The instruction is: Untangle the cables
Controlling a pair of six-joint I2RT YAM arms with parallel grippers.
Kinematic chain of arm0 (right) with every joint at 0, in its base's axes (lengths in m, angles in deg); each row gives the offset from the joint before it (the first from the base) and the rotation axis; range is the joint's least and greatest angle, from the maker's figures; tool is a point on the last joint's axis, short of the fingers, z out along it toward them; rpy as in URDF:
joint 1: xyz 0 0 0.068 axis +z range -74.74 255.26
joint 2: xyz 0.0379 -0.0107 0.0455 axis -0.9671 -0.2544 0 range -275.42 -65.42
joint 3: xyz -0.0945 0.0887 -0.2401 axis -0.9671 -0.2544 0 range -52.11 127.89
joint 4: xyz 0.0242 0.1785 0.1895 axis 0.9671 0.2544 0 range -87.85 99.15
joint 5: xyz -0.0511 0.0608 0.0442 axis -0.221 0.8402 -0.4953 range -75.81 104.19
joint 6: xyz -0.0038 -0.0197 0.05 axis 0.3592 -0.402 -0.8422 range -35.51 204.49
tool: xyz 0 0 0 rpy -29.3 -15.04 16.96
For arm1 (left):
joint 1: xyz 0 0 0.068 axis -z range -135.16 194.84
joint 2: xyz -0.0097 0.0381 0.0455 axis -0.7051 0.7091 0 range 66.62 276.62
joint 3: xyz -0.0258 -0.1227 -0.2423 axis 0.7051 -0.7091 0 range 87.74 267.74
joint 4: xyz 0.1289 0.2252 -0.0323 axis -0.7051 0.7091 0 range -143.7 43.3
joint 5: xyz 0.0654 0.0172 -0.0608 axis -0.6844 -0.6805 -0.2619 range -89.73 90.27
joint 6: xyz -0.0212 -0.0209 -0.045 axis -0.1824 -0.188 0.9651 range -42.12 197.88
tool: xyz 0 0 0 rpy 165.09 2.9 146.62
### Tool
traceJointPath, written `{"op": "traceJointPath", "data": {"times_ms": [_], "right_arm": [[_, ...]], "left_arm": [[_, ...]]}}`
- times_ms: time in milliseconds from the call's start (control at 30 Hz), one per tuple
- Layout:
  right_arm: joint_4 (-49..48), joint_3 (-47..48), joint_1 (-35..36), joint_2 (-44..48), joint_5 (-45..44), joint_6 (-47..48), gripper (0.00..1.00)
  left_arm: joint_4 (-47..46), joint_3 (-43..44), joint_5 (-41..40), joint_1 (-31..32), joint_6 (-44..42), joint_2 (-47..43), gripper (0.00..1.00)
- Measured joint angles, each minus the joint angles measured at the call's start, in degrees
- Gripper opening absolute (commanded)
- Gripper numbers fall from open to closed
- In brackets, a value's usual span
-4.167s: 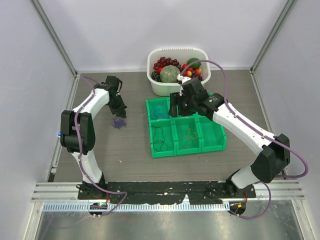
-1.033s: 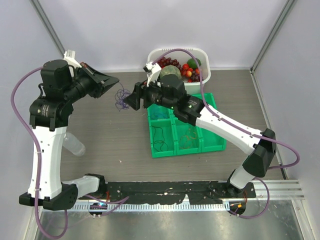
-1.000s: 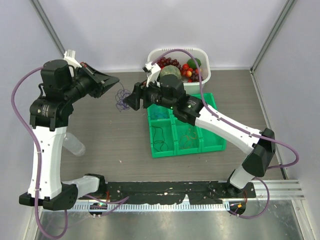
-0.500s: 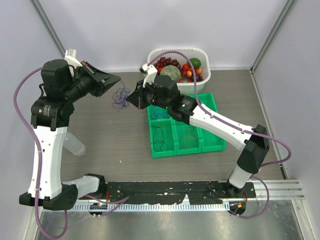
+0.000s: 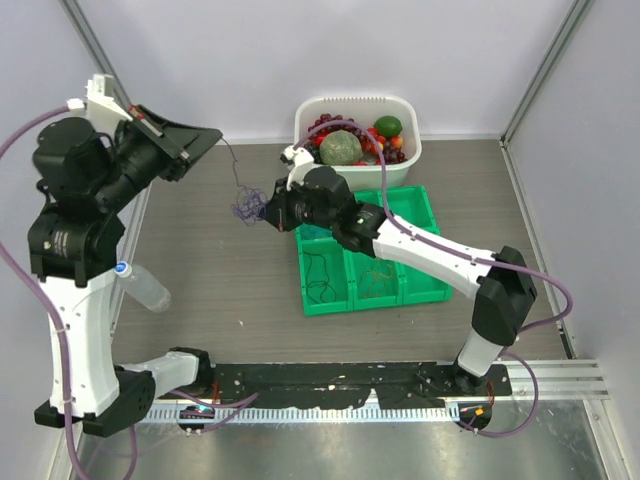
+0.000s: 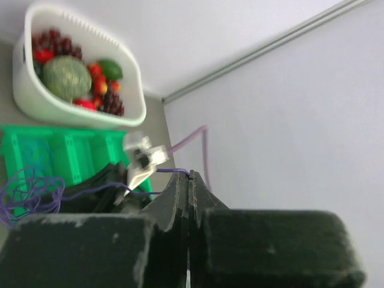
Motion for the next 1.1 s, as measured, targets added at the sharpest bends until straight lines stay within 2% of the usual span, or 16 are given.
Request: {"op": "traceJointPath", "data": {"times_ms": [200, 500, 667, 967, 1100], "right_arm": [[-0.8, -5.8, 0.0, -3.7, 1.0, -1.8, 0.01], [1.0, -6.4, 0.0, -10.7, 4.5, -2.9, 0.01], [3.7, -6.2, 0.0, -14.4, 5.0, -2.8, 0.03], [6.8, -6.0, 0.0, -18.4, 5.2, -1.5, 0.01], [6.7, -5.1, 0.3, -19.9, 4.8, -0.7, 0.01]], "left_arm": [[-3.8, 4.6, -6.5, 0.0, -5.7, -3.9, 0.00], [-8.8, 9.1, -16.3, 0.0, -13.1, -9.6, 0.00], [-9.7, 15.6, -19.9, 0.0, -16.3, -8.7, 0.00], [-10.0, 24.4, -22.8, 0.0, -18.1, -4.9, 0.00], [-11.4, 32.5, -25.7, 0.0, -18.9, -0.9, 0.00]]}}
